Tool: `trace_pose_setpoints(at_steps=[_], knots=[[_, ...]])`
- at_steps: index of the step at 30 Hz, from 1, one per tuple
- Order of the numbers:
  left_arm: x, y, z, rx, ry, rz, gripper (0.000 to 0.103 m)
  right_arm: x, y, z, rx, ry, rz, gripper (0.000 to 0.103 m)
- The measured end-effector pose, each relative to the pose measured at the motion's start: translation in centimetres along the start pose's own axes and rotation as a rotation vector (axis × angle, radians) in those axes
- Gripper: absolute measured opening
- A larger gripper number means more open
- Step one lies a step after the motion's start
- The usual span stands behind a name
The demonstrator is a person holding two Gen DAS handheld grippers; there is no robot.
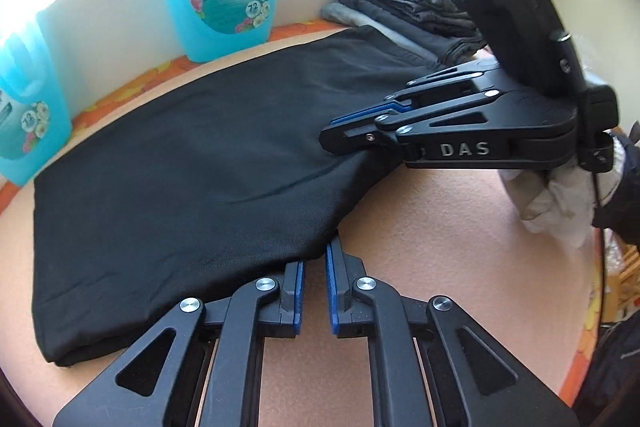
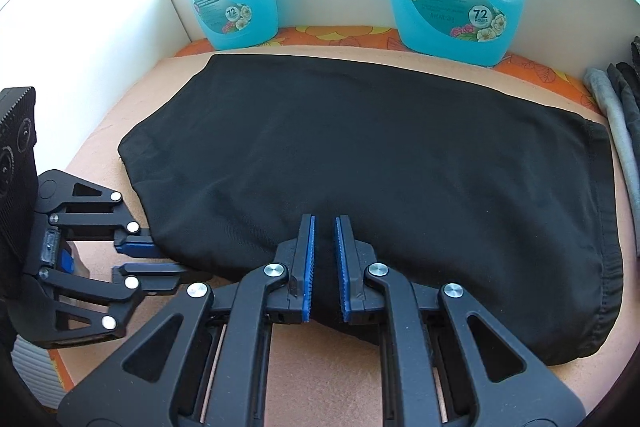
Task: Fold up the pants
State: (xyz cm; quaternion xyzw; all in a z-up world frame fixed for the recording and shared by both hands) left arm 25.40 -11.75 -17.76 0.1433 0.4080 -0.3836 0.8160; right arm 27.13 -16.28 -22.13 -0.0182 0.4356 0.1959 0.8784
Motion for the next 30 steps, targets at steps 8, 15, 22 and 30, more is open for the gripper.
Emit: trace_pose_setpoints(at_steps=[8,15,22,30], knots=[[-0.2,-0.7,-2.4,0.065,0.101,0.019,0.008,0.0,2.7,-0.3,-0.078,-0.002,0.04,0.018],[-4.9,0.4,-1.3,0.02,-0.01,0.059,0.008,1.4,2.6,-1.3,-0.087,0.022,-0.001,0.02],[-3.0,1.0,1.2,-0.029,-0.054,0.019,0.008,-2.9,0.9,-2.1,0.017,-0.049,-0.007,0.031],[1.1,-0.7,0.7,0.033,0.06,-0.034,0.008,-9.2,-8.2,-5.7,0.341,-0.117,-0.169,0.058]])
Point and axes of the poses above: each gripper's, at about its wrist camera, not at the fingertips, and x roughly the way its jaws point, y to its left, z to its top, the point moved 6 cm from there along x, roughly the way its jaws point, and after that the axes turned 2 degrees about x, right-handed, at the moved point
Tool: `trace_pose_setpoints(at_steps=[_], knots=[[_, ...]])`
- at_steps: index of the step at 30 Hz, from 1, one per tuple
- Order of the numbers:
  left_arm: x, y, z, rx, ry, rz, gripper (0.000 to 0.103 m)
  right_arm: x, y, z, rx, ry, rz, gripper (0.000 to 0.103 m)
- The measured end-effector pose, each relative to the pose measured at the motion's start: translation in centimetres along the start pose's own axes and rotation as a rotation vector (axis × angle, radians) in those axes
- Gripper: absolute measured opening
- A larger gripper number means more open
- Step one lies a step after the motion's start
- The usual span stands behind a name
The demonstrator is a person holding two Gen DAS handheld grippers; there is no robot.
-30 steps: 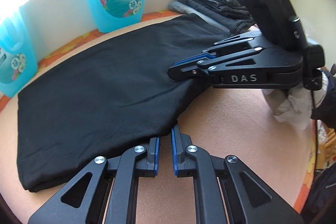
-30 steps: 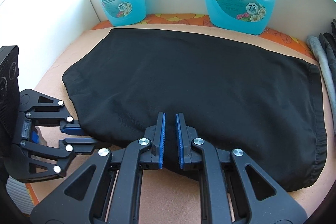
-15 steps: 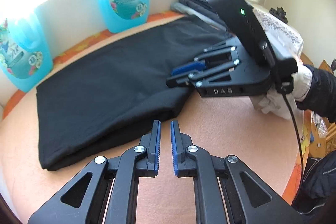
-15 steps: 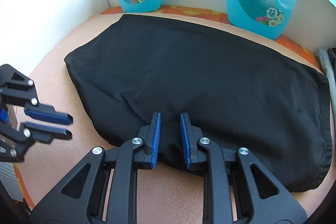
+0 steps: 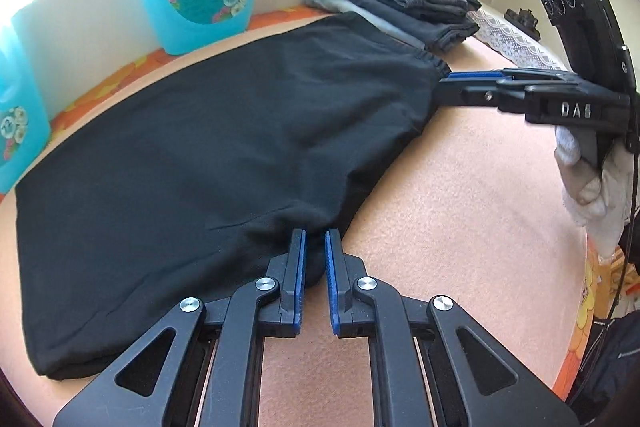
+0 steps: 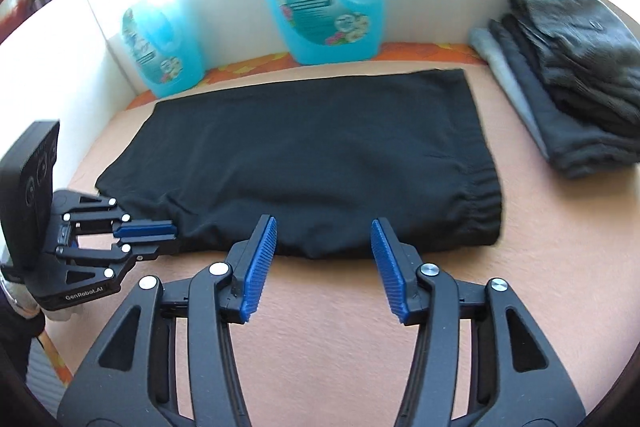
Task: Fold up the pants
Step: 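Close the right gripper on the elastic waistband, then lift the waistband with the right gripper and fold it over toward the leg hems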
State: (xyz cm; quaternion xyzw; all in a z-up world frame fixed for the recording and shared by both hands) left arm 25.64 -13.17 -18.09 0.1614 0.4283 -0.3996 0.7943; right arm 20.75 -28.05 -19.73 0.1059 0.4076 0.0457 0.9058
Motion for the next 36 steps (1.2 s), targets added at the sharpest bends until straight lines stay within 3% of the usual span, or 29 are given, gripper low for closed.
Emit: trace_pose_setpoints(at_steps=[5,9,11,14,21,22,23,25,30,36], knots=[[-0.2,-0.6,-0.5,0.023,0.012,0.011,0.008,0.0,-6.4,-0.2,0.238,0.024,-0.033,0.058],[-1.0,-1.6,0.0,0.063,-0.011,0.058,0.008,1.6,-8.7,-0.7,0.438,0.075,0.078,0.059],[-1.4,-1.9,0.3,0.07,-0.024,0.065,0.009,1.8,-9.3,-0.2,0.479,0.045,0.092,0.065],[-2.2,-1.8,0.4,0.074,-0.036,0.069,0.011,2.5,-9.1,0.1,0.545,0.029,0.14,0.066],[-3.4,-0.9,2.3,0.035,-0.08,0.068,0.011,3.5,-8.3,1.4,0.578,-0.021,0.111,0.067],[-3.1,-0.8,2.5,0.034,-0.078,0.075,0.011,3.7,-8.3,1.5,0.569,-0.021,0.092,0.06],[-2.7,-0.7,2.7,0.037,-0.072,0.083,0.013,3.8,-8.4,1.4,0.56,-0.012,0.079,0.042],[-1.9,-0.4,2.8,0.038,-0.053,0.103,0.018,4.5,-8.3,1.4,0.564,0.005,0.095,0.031],[-0.7,0.9,1.9,-0.02,-0.028,0.087,0.018,4.2,-8.1,1.9,0.525,-0.016,0.062,0.025],[0.5,1.0,0.8,-0.017,0.003,0.064,0.018,2.9,-5.8,4.3,0.438,-0.078,0.024,0.023]])
Point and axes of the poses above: each gripper's, at about its wrist camera, not at the fingertips, and x roughly the way its jaws point, y to its left, z to its top, the point moved 6 cm from there along x, roughly the way its jaws point, and after that the axes turned 2 degrees about x, right-handed, at the moved point
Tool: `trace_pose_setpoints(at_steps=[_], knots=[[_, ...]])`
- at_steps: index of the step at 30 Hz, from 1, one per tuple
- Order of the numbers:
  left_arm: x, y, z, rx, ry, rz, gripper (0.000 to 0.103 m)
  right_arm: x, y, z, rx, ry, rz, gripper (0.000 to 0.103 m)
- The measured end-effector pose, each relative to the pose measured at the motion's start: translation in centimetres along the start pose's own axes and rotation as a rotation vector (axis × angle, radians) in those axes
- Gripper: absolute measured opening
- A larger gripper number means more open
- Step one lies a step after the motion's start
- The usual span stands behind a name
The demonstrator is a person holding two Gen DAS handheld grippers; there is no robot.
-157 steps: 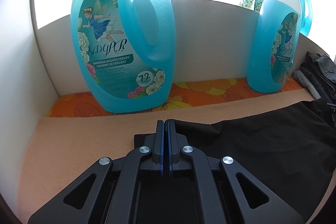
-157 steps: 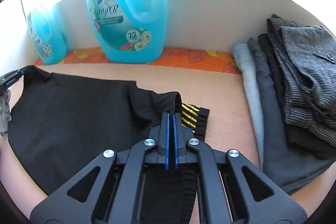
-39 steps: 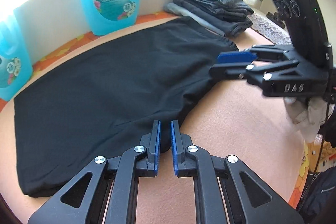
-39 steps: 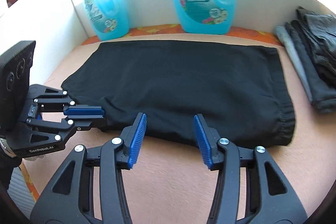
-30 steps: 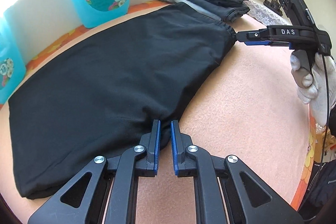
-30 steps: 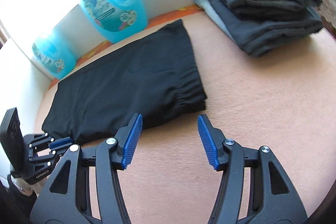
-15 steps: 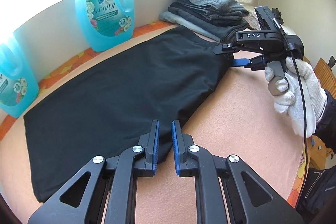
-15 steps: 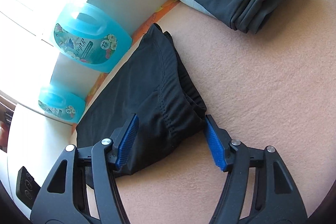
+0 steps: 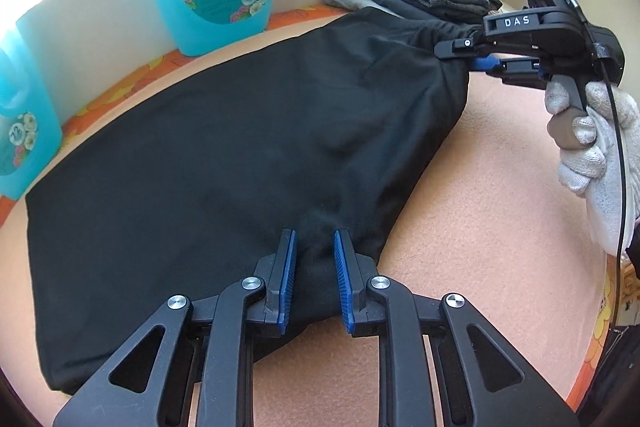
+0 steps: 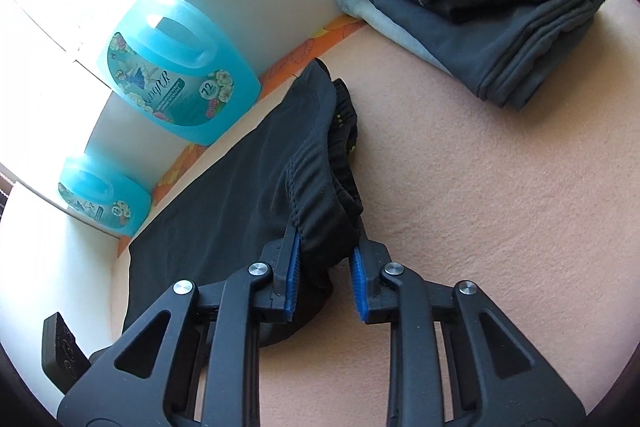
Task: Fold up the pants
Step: 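Lift the waistband with the right gripper and fold it over toward the leg hems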
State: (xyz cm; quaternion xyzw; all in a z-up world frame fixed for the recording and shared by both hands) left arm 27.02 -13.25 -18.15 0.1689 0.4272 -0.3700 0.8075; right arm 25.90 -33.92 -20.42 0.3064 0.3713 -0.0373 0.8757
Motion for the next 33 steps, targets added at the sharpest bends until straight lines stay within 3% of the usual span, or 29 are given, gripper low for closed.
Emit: trace_pose_setpoints(at_steps=[6,13,19,25,33], knots=[[-2.4,1.9,-0.2,-0.054,-0.062,0.013,0.018,-1.4,6.6,0.6,-0.167,-0.057,0.013,0.021],[-8.6,9.1,-3.4,-0.203,-0.137,0.178,0.019,0.0,15.1,-1.7,-0.331,-0.046,0.064,0.02],[-13.4,15.0,-7.4,-0.355,-0.199,0.254,0.019,3.5,23.3,-6.2,-0.479,0.018,0.127,0.019],[-15.9,18.2,-10.0,-0.446,-0.236,0.297,0.019,8.0,30.4,-13.2,-0.601,0.127,0.206,0.019],[-16.3,19.2,-11.5,-0.485,-0.231,0.315,0.019,12.3,34.4,-19.5,-0.712,0.218,0.224,0.019]])
Point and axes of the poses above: each gripper's, at about its wrist camera, not at the fingertips, and x roughly the way its jaws point, y to its left, z to its top, the point moved 6 cm from there along x, roughly the way its jaws point, and after that the axes turned 2 degrees about x, right-handed, at the moved point
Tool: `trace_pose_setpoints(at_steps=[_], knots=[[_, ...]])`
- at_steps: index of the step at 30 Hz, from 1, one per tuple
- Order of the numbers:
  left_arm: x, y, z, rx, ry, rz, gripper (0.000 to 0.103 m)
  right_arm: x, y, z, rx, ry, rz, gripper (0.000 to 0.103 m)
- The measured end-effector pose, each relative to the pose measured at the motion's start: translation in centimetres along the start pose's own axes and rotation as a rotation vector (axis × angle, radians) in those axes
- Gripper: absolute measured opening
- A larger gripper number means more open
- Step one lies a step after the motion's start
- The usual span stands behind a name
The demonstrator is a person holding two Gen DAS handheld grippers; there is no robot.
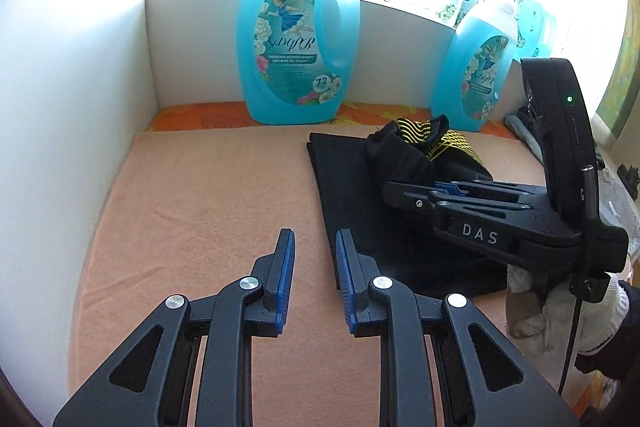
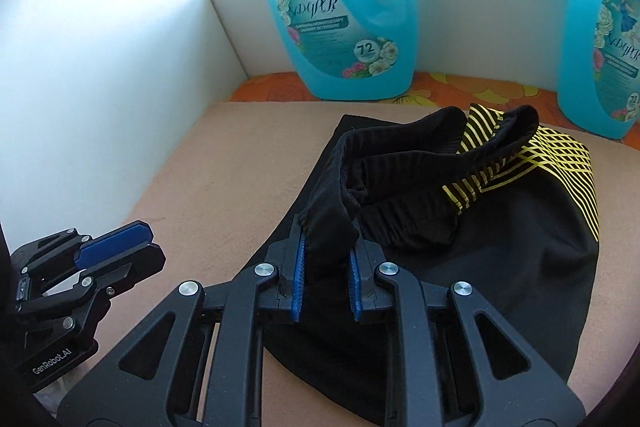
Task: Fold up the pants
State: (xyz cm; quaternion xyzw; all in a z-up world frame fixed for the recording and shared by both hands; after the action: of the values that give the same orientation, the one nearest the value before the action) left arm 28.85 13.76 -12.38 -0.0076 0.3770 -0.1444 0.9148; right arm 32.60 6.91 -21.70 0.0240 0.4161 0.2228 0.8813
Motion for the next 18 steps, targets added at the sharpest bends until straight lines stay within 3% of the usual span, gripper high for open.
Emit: trace_pose_setpoints(at_steps=[6,8,11,13,16,18], knots=[[0.1,0.7,0.0,-0.016,-0.009,0.002,0.02,0.5,1.4,-0.5,-0.051,0.021,0.044,0.02],[-0.1,0.9,0.1,-0.023,-0.015,0.005,0.019,0.6,2.0,-0.8,-0.073,0.043,0.089,0.031],[-0.2,1.1,0.1,-0.035,-0.02,0.006,0.02,-0.9,3.0,-0.7,-0.048,0.05,0.26,0.05],[-0.5,1.3,0.2,-0.042,-0.026,0.008,0.019,-2.8,3.4,-0.6,-0.054,0.032,0.32,0.051],[-0.4,0.9,0.5,-0.037,-0.024,-0.008,0.019,-6.2,2.4,-0.3,-0.044,-0.019,0.343,0.051],[-0.2,0.3,0.8,-0.019,-0.021,-0.019,0.019,-8.2,0.6,-0.2,-0.043,-0.048,0.306,0.051]])
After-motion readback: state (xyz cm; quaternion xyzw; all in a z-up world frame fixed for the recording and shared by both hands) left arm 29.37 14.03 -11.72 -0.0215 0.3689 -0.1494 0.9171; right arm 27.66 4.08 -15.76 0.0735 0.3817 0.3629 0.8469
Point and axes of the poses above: each gripper's, at about its wrist camera, not at the fingertips, and x roughly the way its jaws point, y to its left, z to its top, the point moved 6 cm from there along x, roughly the way its jaws point, and after that the axes turned 2 degrees about x, right-handed, at the moved point
